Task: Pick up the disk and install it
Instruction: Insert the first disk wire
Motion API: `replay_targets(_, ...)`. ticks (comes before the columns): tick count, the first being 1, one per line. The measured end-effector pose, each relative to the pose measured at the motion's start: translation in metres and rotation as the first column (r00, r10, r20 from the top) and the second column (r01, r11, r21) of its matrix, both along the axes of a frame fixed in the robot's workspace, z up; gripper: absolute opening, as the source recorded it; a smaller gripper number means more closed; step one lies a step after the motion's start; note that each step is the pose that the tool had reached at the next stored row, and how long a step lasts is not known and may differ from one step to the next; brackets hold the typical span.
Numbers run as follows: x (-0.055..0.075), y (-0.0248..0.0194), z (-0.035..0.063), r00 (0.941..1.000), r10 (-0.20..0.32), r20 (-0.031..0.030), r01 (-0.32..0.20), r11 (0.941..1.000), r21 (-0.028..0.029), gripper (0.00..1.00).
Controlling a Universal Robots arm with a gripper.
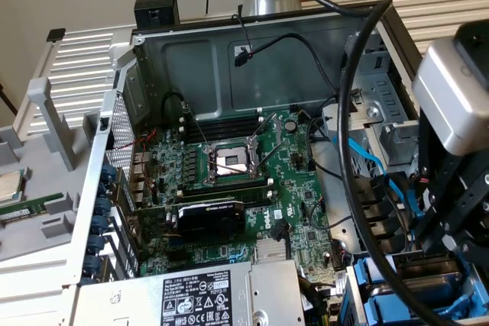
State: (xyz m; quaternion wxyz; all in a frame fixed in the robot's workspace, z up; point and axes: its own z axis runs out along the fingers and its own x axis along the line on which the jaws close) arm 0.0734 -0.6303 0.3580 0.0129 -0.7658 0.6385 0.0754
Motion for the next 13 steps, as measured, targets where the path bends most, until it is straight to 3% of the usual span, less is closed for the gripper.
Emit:
replay_targets(9, 0.0001, 0.0061, 0.0005, 1.0, -0.001, -0.0067, 0.0, 0.9998, -0.0215, 0.18)
replay_targets(13, 0.0, 0.0089, 0.0005, 0.9999, -0.001, -0.013, 0.0, 0.9995, -0.0314, 0.18)
